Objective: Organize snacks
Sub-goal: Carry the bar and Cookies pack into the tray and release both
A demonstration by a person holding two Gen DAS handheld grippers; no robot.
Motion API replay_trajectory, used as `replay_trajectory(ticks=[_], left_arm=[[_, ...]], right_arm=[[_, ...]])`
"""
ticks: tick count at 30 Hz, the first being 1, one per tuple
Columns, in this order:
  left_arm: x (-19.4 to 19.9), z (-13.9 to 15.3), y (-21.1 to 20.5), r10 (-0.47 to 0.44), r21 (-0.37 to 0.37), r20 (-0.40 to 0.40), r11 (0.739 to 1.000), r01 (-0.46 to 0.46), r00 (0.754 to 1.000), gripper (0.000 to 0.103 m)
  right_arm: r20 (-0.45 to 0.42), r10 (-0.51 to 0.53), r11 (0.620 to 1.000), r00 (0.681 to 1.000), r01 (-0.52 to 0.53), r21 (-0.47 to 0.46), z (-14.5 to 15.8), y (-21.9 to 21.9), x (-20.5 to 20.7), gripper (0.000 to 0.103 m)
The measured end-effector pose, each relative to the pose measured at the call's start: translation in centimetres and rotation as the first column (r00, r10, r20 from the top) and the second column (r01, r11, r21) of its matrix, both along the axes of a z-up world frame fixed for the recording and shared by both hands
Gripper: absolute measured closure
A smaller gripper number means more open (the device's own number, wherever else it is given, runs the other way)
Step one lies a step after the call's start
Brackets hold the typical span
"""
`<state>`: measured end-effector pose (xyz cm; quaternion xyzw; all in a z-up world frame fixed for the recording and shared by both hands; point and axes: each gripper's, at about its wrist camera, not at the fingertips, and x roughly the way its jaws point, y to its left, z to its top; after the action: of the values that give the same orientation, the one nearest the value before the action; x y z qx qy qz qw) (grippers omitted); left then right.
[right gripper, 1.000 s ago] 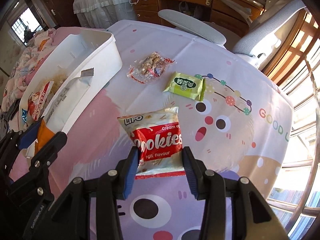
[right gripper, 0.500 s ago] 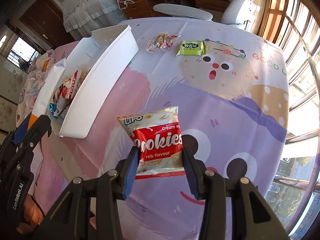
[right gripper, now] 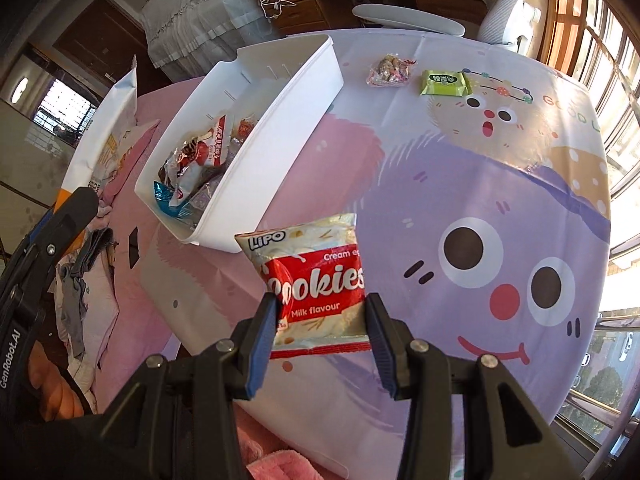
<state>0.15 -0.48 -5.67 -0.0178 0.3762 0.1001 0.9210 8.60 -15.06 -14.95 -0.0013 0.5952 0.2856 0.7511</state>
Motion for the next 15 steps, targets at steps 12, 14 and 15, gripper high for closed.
replay_trajectory(ticks=[12,14,15], left_arm=[[2.6,2.1,8.1,-0.133,-0.029,0.038,0.991,0.134,0.990,0.065],[3.4,2.4,9.5,-0.161,-0.030,0.044,0.986,0.163,0.986,0.065],[3.8,2.4,10.2,-0.175,-0.029,0.046,0.984,0.177,0.983,0.065]], right_arm=[[0.061,-0.123,0.992,0.990,0.122,0.025,2.8,5.8,0.3,0.058],[0.073,-0.147,0.989,0.986,0.146,0.028,3.1,6.9,0.5,0.058],[0.080,-0.160,0.987,0.984,0.158,0.029,3.3,7.5,0.7,0.058]])
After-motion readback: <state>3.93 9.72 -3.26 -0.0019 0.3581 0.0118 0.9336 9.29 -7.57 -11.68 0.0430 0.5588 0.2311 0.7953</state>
